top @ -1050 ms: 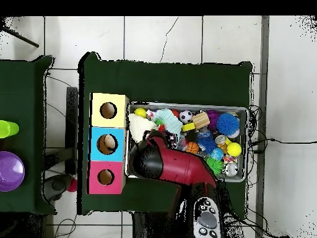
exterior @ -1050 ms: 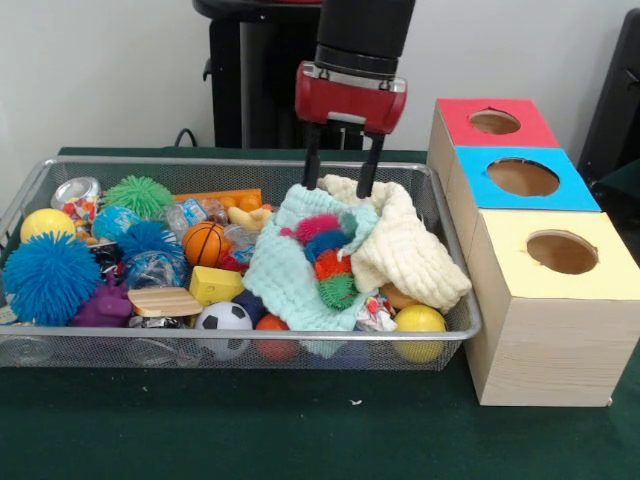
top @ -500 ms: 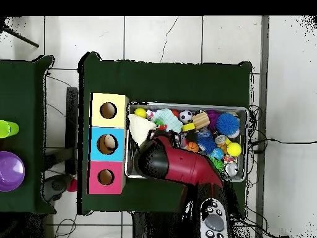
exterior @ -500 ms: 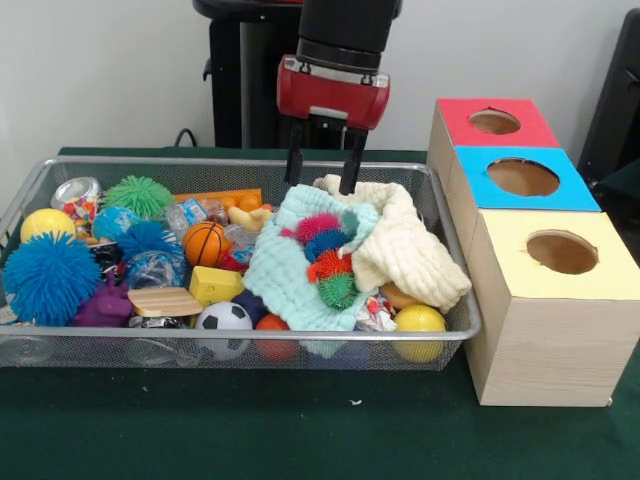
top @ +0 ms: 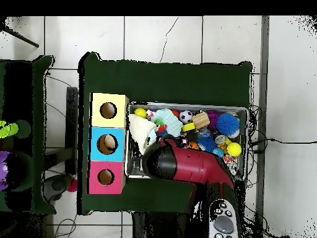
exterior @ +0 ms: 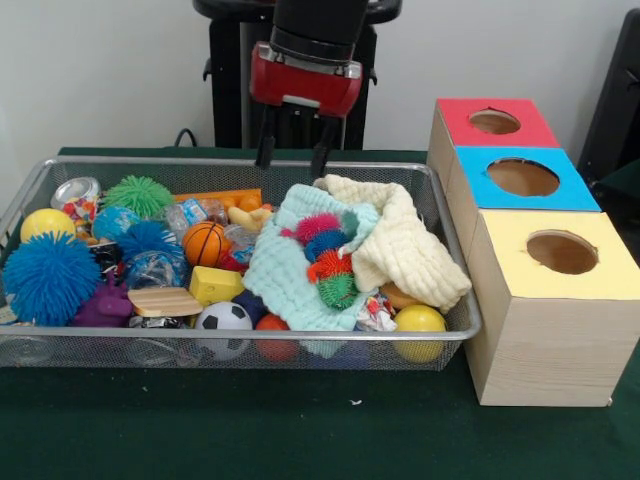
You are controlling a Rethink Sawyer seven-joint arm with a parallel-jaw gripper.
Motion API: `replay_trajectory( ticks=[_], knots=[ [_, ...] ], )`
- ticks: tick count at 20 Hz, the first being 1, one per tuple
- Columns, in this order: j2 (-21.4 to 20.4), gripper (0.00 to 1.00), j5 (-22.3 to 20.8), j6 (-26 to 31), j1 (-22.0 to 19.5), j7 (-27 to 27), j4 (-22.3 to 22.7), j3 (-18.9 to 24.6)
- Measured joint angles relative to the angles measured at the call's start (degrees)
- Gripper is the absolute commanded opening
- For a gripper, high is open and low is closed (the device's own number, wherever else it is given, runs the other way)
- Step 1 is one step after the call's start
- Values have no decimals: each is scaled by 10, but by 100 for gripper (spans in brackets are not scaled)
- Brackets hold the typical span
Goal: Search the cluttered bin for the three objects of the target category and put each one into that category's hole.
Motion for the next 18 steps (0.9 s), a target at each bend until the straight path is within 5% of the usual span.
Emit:
replay_trajectory(
  ticks=[18],
  knots=[
    [55,100,-86,0,-47,0,0,0]
  ],
)
